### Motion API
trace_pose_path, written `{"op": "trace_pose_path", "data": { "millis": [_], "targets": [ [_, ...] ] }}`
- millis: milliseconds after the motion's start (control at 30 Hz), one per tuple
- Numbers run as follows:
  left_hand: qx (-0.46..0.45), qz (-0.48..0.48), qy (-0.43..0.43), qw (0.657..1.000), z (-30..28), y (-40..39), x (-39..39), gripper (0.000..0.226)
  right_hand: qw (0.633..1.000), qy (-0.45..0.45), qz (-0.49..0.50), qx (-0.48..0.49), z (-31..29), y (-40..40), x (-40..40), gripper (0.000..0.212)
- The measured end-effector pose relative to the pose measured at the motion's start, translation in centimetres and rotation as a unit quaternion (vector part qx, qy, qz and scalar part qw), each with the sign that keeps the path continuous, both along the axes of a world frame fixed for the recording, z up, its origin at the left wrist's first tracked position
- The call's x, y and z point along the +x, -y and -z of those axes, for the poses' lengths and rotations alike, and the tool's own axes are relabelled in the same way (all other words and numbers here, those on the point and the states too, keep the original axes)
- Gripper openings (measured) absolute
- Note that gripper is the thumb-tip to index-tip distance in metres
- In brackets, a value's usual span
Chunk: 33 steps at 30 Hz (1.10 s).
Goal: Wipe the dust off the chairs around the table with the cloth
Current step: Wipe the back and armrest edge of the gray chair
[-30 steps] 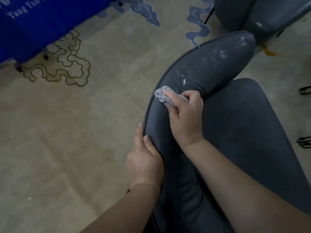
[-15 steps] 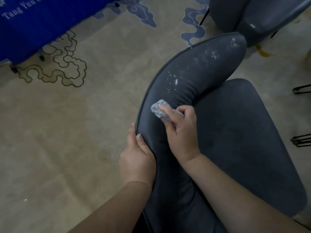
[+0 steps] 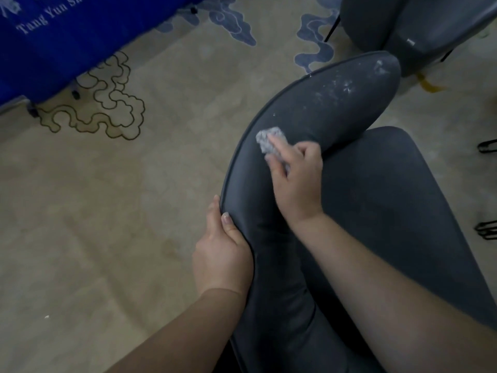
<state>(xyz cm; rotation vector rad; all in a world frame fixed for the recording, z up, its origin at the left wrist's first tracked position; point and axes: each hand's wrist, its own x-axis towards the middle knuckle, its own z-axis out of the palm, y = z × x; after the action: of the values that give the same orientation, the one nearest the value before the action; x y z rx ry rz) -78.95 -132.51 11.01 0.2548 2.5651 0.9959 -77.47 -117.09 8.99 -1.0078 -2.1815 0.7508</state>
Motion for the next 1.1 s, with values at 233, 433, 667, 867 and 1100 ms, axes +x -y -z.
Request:
{"op": "trace_pose_path", "data": {
  "millis": [233,433,667,867,1100],
  "targets": [
    [0.000,-0.006,0.003,1.000,-0.1,0.1,0.0,0.044,0.996,0.040,0.075,-0.036,-0.9,-5.9,-3.4,0.033],
    [-0.007,-0.001,-0.006,1.000,-0.2,0.0,0.0,0.045,0.999,0.039,-0.032,0.012,-0.8,-0.9,-0.9,0.034],
    [-0.002,-0.005,-0.002,1.000,-0.1,0.0,0.0,0.042,0.997,0.071,0.009,0.022,-1.0,-4.8,-2.3,0.036],
    [0.010,-0.011,-0.001,1.000,0.1,0.0,0.1,0.043,0.998,0.061,0.017,0.001,-1.2,-3.4,-2.6,0.035],
    [0.007,-0.009,-0.009,1.000,0.3,-0.1,-0.1,0.043,0.998,0.034,-0.051,0.011,-0.6,1.9,1.2,0.037]
  ]
}}
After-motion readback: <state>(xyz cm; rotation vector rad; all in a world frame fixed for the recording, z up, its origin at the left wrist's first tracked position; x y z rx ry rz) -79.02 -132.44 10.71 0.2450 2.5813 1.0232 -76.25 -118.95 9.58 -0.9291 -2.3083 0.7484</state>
